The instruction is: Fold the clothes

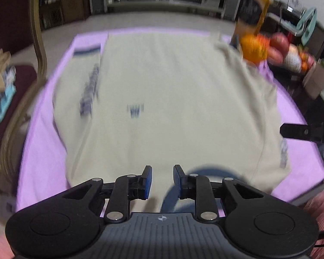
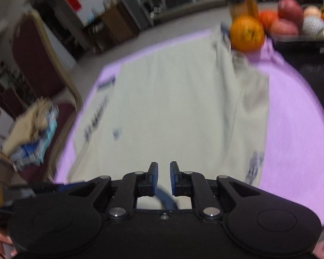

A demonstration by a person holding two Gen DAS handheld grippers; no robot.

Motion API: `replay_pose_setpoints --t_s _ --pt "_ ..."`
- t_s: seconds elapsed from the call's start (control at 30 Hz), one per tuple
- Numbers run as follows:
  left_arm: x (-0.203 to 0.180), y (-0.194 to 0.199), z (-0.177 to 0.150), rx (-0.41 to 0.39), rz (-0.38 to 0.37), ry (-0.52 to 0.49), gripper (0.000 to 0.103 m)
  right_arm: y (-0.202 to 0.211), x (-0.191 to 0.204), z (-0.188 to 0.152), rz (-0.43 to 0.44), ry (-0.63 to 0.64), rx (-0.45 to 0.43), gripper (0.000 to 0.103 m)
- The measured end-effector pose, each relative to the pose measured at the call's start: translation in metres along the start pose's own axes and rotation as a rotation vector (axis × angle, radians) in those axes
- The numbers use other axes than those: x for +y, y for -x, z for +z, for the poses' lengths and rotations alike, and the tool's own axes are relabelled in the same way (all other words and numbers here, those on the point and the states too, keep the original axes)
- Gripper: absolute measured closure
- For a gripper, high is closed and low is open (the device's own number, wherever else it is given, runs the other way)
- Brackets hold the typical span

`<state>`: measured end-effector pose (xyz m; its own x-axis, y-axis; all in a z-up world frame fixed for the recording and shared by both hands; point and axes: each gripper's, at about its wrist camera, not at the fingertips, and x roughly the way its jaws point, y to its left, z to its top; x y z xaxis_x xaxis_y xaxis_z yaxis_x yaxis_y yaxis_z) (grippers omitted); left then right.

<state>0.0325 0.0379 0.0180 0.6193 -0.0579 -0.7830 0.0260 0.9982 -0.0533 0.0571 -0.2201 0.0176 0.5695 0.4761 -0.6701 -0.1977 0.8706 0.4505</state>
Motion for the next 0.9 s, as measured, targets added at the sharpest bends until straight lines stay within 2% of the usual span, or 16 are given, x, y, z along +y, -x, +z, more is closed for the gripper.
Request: replay_pose_setpoints --t_s 0.1,0.17,0.27,0.37,0.5,0.63,0.73,0.9 --pt "-0.003 0.008 0.033 -0.091 0.000 -0.009 0.076 0.019 0.000 0.035 0.007 -0.002 -0.134 0.085" --pt "-0.006 -0.004 0.051 -0.107 0.028 -0.028 0.075 0.017 -0.004 0.056 -0.015 0.000 -0.208 0.078" --pt "-0.009 -0.036 0.069 -0.094 0.089 -0.069 0.075 -0.006 -0.021 0.086 -0.057 -0.042 -0.236 0.077" --pt "-0.010 -0.067 0.072 -0.073 0.149 -0.105 0.076 -0.040 -0.040 0.119 -0.113 -0.092 -0.242 0.077" --pt "0.000 -0.092 0.063 0.010 0.114 -0.091 0.075 -0.098 -0.054 0.167 -0.213 -0.053 -0.236 0.077" --pt "0.006 -0.094 0.064 0.038 0.109 -0.074 0.075 -0.166 -0.061 0.207 -0.352 0.010 -0.164 0.077" --pt "0.008 -0.093 0.067 0.043 0.121 -0.068 0.073 -0.209 -0.056 0.222 -0.471 0.046 -0.111 0.077" --pt "0.012 -0.093 0.067 0.077 0.103 -0.033 0.072 -0.249 -0.042 0.226 -0.620 0.148 -0.087 0.078"
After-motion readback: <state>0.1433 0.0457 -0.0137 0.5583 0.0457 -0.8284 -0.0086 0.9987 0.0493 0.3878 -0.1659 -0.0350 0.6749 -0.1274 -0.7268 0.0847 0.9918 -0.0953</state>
